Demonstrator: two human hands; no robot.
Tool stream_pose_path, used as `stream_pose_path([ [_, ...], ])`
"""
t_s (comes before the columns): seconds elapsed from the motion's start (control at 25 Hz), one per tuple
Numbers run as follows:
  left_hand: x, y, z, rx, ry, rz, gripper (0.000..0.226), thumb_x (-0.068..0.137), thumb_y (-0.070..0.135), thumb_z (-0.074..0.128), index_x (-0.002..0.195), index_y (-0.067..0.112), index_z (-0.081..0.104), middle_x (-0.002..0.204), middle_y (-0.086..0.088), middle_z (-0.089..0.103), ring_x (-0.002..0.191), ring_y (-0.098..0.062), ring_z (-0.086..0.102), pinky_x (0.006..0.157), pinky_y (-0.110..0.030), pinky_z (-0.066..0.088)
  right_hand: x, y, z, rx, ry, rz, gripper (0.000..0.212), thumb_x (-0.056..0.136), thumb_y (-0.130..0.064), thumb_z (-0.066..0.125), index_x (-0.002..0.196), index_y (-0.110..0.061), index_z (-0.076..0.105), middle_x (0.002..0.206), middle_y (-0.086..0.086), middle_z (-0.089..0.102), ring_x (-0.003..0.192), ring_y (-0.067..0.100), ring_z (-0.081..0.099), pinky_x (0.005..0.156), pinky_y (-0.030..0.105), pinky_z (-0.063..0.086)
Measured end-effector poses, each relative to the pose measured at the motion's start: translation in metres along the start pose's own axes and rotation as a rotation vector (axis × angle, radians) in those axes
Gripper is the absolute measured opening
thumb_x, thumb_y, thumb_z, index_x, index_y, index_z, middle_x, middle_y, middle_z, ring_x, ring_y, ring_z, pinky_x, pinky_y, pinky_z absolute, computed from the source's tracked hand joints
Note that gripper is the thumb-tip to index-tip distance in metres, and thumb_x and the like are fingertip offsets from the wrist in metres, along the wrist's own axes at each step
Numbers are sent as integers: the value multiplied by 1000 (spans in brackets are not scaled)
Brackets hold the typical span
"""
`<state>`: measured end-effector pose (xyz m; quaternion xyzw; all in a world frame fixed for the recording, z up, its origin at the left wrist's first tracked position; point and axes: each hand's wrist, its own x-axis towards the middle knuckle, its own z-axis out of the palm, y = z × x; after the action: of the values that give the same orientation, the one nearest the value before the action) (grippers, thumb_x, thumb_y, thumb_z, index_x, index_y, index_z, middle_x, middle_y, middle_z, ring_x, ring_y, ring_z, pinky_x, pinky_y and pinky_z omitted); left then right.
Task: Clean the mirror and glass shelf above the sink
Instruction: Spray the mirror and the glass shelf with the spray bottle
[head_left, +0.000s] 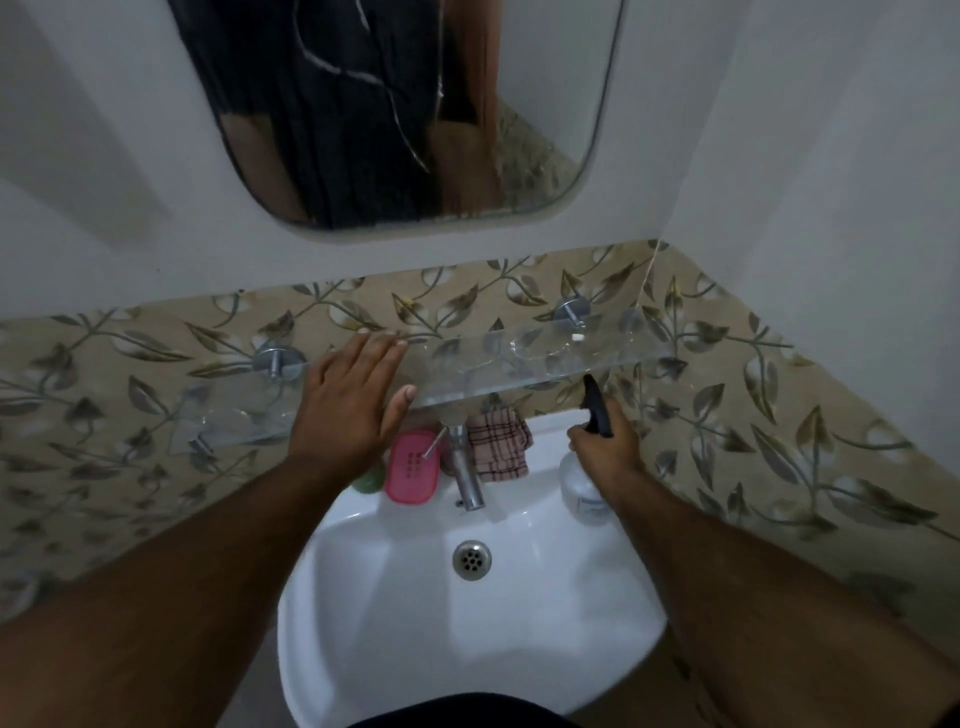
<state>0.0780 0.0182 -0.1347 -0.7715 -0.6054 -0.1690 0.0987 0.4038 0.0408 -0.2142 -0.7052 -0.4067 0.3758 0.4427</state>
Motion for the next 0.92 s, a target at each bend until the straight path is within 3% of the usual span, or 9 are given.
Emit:
stream_pose_path([
  [0.08, -10, -14, -5, 13, 18, -66, 67, 109, 55, 24, 163, 19, 39, 169, -7, 41, 160, -27, 30, 121, -46, 24, 19, 2, 5, 18, 31, -13, 56, 98, -8, 77, 149, -24, 63, 131, 18, 73, 123, 40, 68, 113, 51, 56],
  [0.16, -19, -32, -14, 56, 16, -141, 67, 108, 55, 24, 163, 19, 39, 169, -8, 40, 159, -28, 30, 121, -46, 23, 37, 4, 9, 27, 39, -37, 56, 99, -8, 78, 152, -18, 61, 141, 17, 71, 133, 38, 64, 123, 50, 49],
  [0.24, -32, -53, -24, 127, 27, -215, 67, 108, 55, 24, 161, 19, 43, 167, -9, 44, 155, -31, 37, 117, -47, 27, 48, 7, 16, 18, 55, -69, 52, 100, -5, 78, 149, -10, 63, 138, 20, 71, 134, 39, 64, 120, 39, 47],
  [0.32, -44, -69, -32, 169, 47, -295, 66, 108, 55, 23, 159, 18, 46, 164, -10, 48, 152, -32, 42, 115, -50, 32, 53, 8, 23, 28, 78, -108, 42, 102, -5, 75, 143, -4, 65, 128, 22, 71, 131, 41, 64, 106, 27, 42],
  [0.4, -50, -74, -34, 181, 51, -356, 66, 108, 54, 22, 159, 19, 46, 162, -10, 50, 150, -33, 43, 116, -51, 32, 59, 7, 29, 27, 41, -111, 36, 105, -8, 71, 140, -2, 65, 123, 24, 71, 128, 41, 65, 98, 23, 38],
  [0.56, -44, -68, -27, 200, 53, -380, 65, 108, 54, 24, 157, 19, 49, 161, -8, 52, 149, -32, 45, 115, -49, 33, 74, 14, 37, 77, -4, -107, 40, 104, -11, 74, 142, -2, 63, 134, 23, 73, 133, 38, 67, 110, 31, 43],
  [0.72, -45, -73, -28, 214, 76, -409, 63, 108, 54, 25, 155, 20, 51, 160, -8, 53, 148, -33, 46, 114, -49, 34, 88, 21, 35, 5, -67, -124, 41, 107, -24, 70, 139, -1, 57, 122, 20, 70, 123, 43, 69, 109, 51, 54],
  [0.84, -40, -68, -25, 238, 55, -386, 64, 108, 53, 25, 155, 17, 51, 160, -10, 53, 149, -32, 46, 114, -49, 34, 95, 27, 37, -12, -2, -150, 57, 105, -25, 74, 153, -6, 50, 148, 19, 66, 140, 39, 62, 120, 48, 48],
  [0.92, -30, -57, -20, 226, 57, -347, 63, 109, 52, 26, 155, 15, 50, 161, -10, 51, 152, -31, 43, 114, -49, 33, 93, 25, 40, -3, -19, -106, 61, 105, -22, 72, 158, -9, 43, 151, 18, 64, 140, 37, 62, 115, 38, 48],
])
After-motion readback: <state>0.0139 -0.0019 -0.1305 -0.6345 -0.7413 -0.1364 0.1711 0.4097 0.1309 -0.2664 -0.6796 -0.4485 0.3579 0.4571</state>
